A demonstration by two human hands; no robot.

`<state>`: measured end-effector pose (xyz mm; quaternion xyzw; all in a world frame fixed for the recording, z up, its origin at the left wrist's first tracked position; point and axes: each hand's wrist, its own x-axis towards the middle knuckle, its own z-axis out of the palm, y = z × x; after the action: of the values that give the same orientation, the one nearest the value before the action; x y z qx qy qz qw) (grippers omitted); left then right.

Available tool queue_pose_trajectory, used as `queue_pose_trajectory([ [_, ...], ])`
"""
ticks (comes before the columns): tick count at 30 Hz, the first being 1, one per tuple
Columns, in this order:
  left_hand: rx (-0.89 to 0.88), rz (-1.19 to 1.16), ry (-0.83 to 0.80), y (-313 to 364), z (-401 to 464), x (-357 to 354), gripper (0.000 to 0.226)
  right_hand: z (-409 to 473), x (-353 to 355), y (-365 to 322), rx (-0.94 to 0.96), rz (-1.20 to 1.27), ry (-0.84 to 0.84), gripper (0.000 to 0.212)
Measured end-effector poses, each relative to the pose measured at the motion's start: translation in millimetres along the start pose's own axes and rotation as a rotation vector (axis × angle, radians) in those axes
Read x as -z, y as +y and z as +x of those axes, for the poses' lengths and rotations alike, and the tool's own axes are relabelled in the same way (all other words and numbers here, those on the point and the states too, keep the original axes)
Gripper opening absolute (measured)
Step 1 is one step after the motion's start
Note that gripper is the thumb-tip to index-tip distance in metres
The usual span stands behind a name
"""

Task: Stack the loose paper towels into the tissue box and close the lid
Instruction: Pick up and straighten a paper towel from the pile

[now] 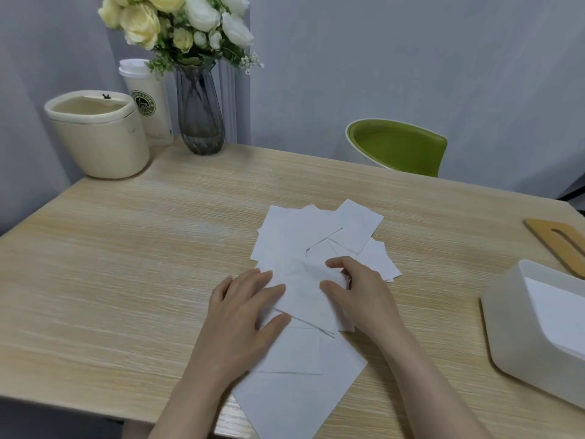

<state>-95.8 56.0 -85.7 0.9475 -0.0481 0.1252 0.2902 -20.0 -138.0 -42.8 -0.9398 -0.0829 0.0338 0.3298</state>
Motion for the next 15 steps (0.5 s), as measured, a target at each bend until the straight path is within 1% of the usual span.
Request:
queue_pose_trajectory([
  [2,0.001,0.004,-0.002,-1,0,0,0.047,-1,2,-2,-0.033,0.012,0.013,0.006],
  [3,0.002,0.005,-0.001,-1,0,0,0.046,-2,3,-3,-0.052,0.034,0.028,0.009],
  [5,0.011,-0.009,0.017,1,2,1,0.053,-4,6,-1,-0.096,0.134,0.051,0.016],
  [8,0.046,-0.023,0.063,6,6,3,0.067,-12,13,3,-0.153,0.363,0.063,0.018],
  [12,0.181,0.129,0.126,18,14,2,0.073,-27,18,8,-0.254,0.661,0.056,0.016],
  [15,0.269,0.185,0.094,28,23,1,0.080,-36,16,7,-0.299,0.809,0.121,0.016],
])
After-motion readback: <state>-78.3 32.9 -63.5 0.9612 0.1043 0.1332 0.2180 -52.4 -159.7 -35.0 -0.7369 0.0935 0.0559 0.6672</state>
